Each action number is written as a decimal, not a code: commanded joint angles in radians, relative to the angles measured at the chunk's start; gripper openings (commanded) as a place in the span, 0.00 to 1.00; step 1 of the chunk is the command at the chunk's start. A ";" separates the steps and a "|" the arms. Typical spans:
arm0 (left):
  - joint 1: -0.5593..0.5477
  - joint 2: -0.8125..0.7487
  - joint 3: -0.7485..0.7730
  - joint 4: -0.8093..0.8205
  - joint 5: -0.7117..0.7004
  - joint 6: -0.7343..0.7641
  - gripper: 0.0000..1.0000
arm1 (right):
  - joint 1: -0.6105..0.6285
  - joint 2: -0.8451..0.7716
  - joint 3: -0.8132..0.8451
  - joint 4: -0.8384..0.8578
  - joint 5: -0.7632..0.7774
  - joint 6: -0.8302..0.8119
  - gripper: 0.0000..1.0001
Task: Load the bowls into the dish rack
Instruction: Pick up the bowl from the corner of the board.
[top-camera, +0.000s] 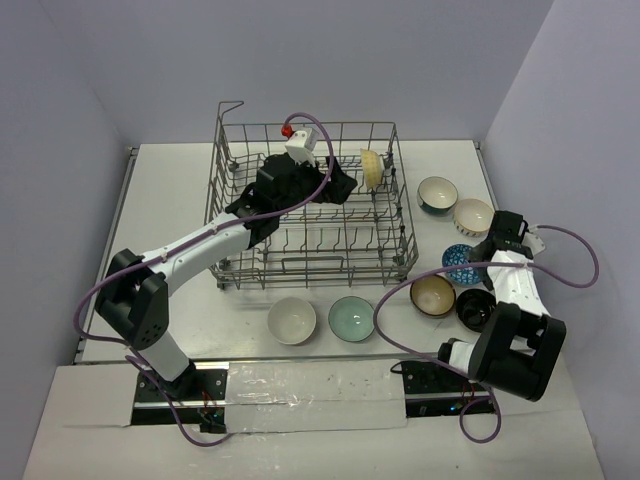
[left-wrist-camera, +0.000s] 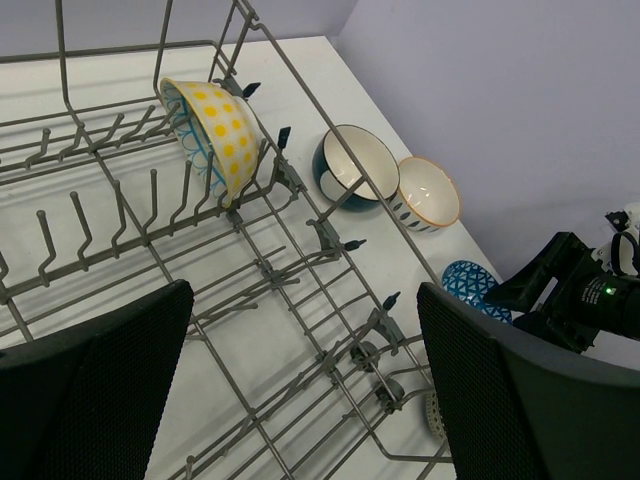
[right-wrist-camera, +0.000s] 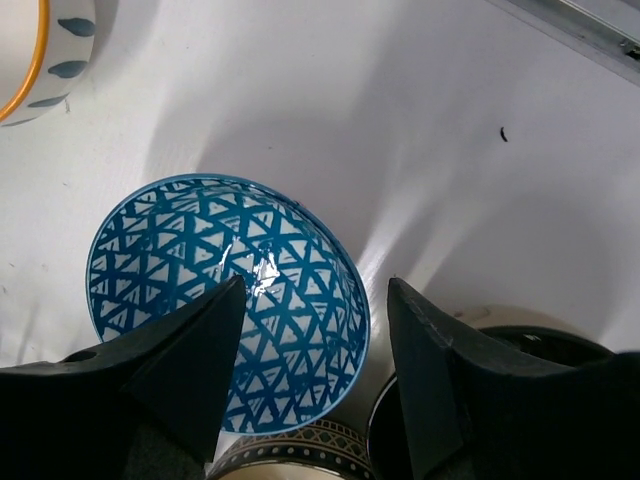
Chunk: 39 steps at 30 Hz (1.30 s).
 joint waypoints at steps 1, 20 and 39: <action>-0.002 -0.014 0.002 0.011 -0.021 0.032 0.99 | -0.008 0.022 0.023 0.048 -0.007 -0.011 0.66; 0.013 -0.003 -0.004 0.009 -0.045 0.054 0.99 | -0.008 0.071 0.002 0.145 -0.081 -0.028 0.04; 0.030 -0.017 -0.024 0.000 -0.091 0.078 0.99 | 0.010 -0.125 -0.069 0.278 -0.263 -0.060 0.00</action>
